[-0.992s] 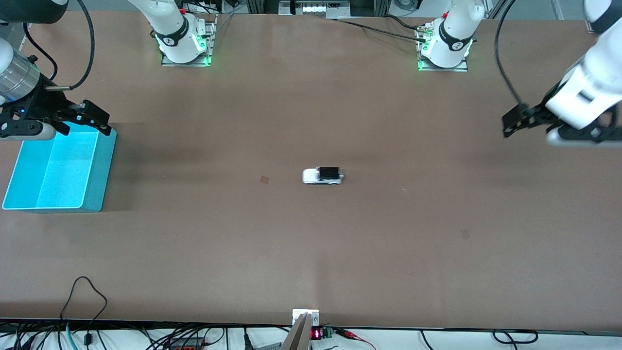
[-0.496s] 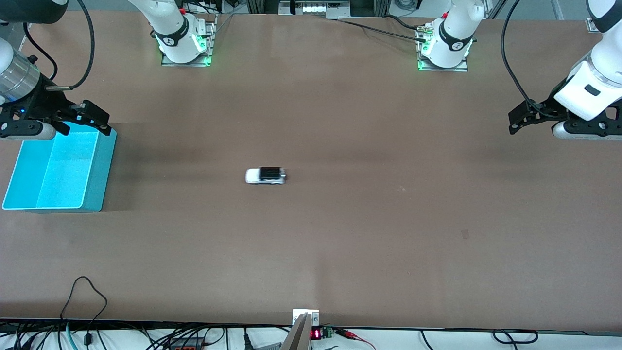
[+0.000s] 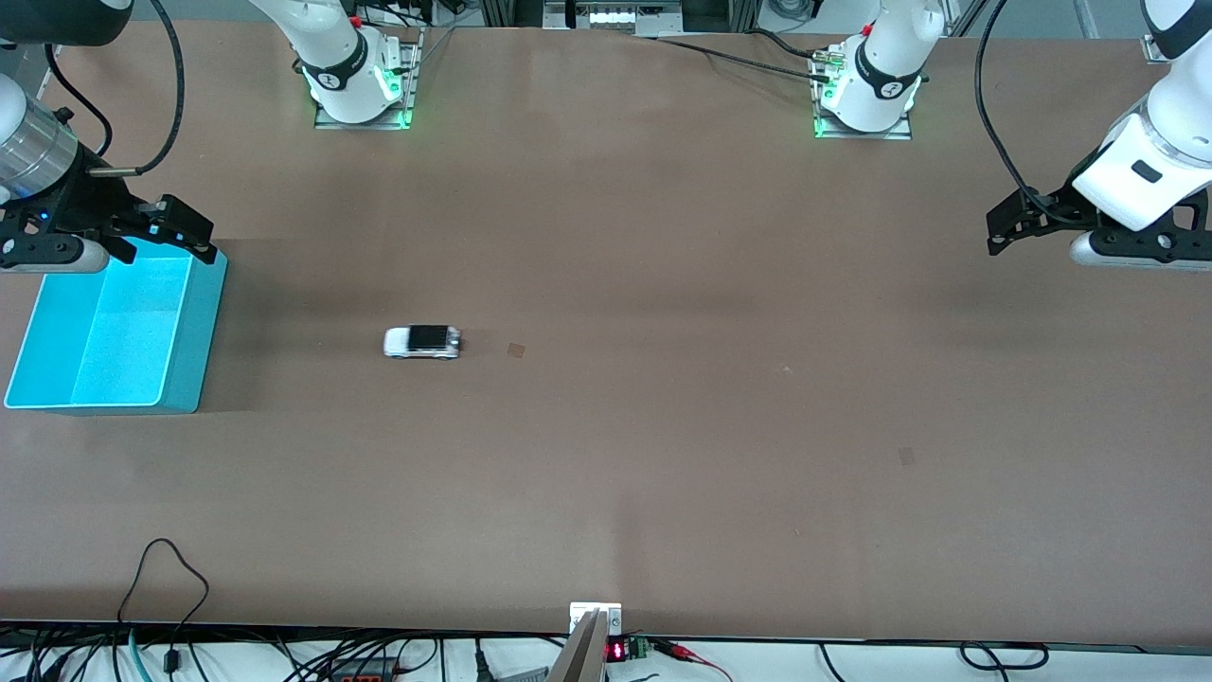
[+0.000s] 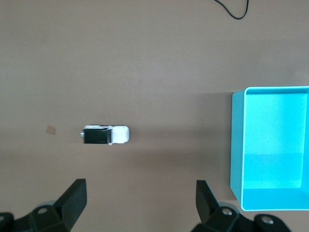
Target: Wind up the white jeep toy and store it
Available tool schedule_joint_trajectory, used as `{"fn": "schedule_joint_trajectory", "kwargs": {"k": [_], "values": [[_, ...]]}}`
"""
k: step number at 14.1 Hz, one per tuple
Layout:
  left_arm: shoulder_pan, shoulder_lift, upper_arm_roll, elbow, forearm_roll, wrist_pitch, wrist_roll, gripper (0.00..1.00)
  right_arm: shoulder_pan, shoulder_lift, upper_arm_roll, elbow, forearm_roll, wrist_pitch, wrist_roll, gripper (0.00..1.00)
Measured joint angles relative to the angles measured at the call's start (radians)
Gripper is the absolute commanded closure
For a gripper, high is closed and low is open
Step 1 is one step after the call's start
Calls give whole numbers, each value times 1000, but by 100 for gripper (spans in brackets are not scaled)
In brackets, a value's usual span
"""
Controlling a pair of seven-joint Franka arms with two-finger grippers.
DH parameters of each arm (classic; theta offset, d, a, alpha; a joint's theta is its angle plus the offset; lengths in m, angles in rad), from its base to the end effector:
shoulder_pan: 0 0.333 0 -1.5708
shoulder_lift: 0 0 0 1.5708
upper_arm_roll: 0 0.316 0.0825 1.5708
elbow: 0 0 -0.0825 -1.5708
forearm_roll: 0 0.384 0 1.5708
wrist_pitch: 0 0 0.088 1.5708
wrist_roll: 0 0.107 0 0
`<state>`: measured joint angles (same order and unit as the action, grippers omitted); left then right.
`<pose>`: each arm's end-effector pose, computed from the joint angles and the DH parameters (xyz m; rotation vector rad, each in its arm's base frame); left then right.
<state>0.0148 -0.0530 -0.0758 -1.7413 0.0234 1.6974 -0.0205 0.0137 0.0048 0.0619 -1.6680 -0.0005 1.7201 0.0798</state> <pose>0.5447 -0.0320 0.5836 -3.1140 0.0674 -0.0156 0.5658 0.0427 0.5889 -3.1372 0.0065 -0.0740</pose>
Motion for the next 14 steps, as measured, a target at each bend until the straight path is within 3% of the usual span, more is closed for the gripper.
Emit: {"fn": "schedule_joint_trajectory", "kwargs": {"k": [6, 11, 14], "values": [[23, 0, 10, 5, 0, -10, 7, 0, 0, 9, 1, -1, -1, -7, -67, 0], [24, 0, 2, 6, 0, -14, 7, 0, 1, 64, 2, -14, -1, -105, -482, 0], [24, 0, 1, 6, 0, -15, 7, 0, 7, 104, 10, -59, -2, -83, -672, 0]]}}
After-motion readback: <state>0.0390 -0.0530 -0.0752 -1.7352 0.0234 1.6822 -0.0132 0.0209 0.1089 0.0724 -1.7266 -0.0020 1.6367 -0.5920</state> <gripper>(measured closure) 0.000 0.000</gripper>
